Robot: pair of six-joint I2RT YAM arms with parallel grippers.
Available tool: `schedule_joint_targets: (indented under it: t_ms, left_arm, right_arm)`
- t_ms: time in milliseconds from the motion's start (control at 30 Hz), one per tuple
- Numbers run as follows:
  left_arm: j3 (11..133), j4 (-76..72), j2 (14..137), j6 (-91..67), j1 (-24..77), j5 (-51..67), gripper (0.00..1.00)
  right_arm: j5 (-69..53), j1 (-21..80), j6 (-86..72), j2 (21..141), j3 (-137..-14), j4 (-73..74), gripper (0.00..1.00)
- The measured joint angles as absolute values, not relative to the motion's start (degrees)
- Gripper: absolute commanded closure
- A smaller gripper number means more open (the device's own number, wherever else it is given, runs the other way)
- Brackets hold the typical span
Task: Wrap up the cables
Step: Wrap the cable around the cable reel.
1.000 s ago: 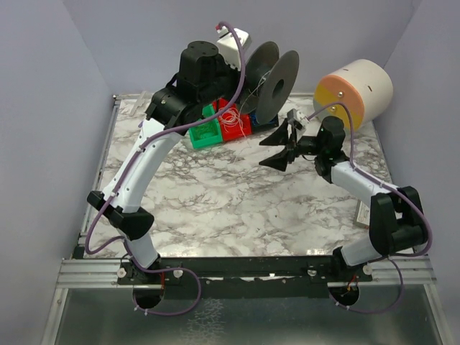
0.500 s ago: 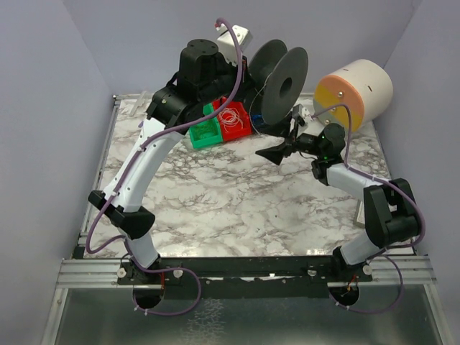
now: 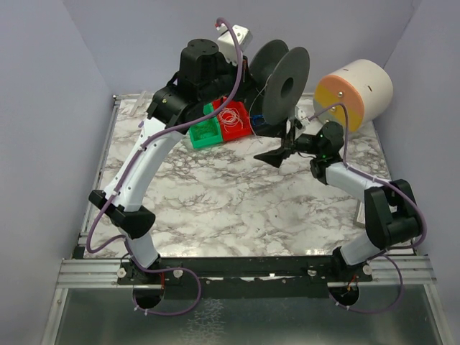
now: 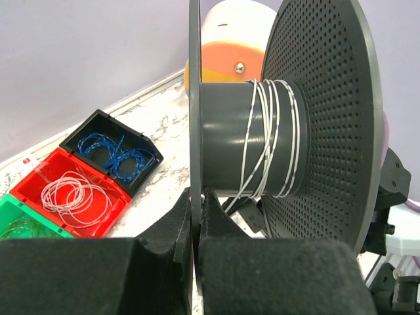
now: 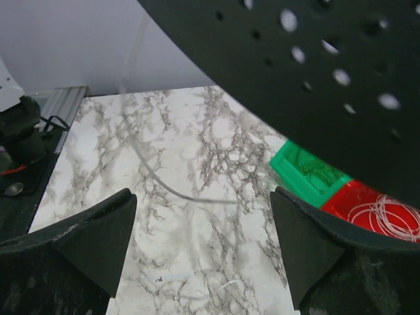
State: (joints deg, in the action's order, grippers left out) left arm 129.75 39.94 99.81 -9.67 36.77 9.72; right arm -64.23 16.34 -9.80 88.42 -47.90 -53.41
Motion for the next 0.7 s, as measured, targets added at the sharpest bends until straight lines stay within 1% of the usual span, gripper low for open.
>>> schedule_joint_targets:
  t_ms: [133, 200, 267, 300, 333, 367, 400, 433, 467, 533, 700]
  left_arm:
    - [129.8, 39.8, 100.0, -10.2, 36.8, 10.5, 1.00]
    - [129.8, 39.8, 100.0, -10.3, 36.8, 11.0, 1.00]
    - [129.8, 39.8, 100.2, -10.4, 36.8, 11.3, 1.00]
    - [129.8, 39.8, 100.3, -10.4, 36.8, 11.4, 1.00]
    - [129.8, 39.8, 100.4, -10.5, 36.7, 11.4, 1.00]
    - [129.8, 39.8, 100.6, -10.6, 36.7, 11.4, 1.00]
    - [129.8, 39.8, 100.7, -10.7, 36.7, 11.4, 1.00]
    - [129.8, 39.7, 100.9, -10.9, 36.7, 11.3, 1.00]
    - [129.8, 39.7, 101.0, -11.7, 36.6, 11.4, 1.00]
    - [129.8, 38.2, 101.3, -11.9, 36.3, 11.4, 1.00]
    - [129.9, 37.9, 101.3, -11.5, 36.2, 11.1, 1.00]
  right_arm:
    - [-66.3, 17.8, -13.5, 89.5, -48.8, -57.5, 0.15]
    - [-66.9, 18.9, -15.3, 90.3, -48.8, -59.4, 0.18]
    - [-67.2, 19.4, -17.7, 91.1, -48.8, -62.5, 0.25]
    - [-67.2, 19.6, -19.4, 91.6, -48.8, -64.3, 0.30]
    - [-67.3, 19.7, -21.4, 92.2, -48.8, -66.7, 0.42]
    - [-67.2, 19.7, -22.8, 92.6, -48.8, -68.0, 0.56]
    - [-67.2, 19.7, -24.8, 93.1, -48.8, -69.9, 0.83]
    - [-66.9, 19.7, -26.0, 93.4, -48.8, -71.6, 0.97]
    - [-66.5, 19.7, -26.6, 93.5, -48.9, -73.0, 0.99]
    - [-65.6, 19.7, -29.4, 93.5, -49.2, -73.1, 0.99]
    - [-61.7, 19.4, -29.5, 92.6, -49.4, -68.0, 0.99]
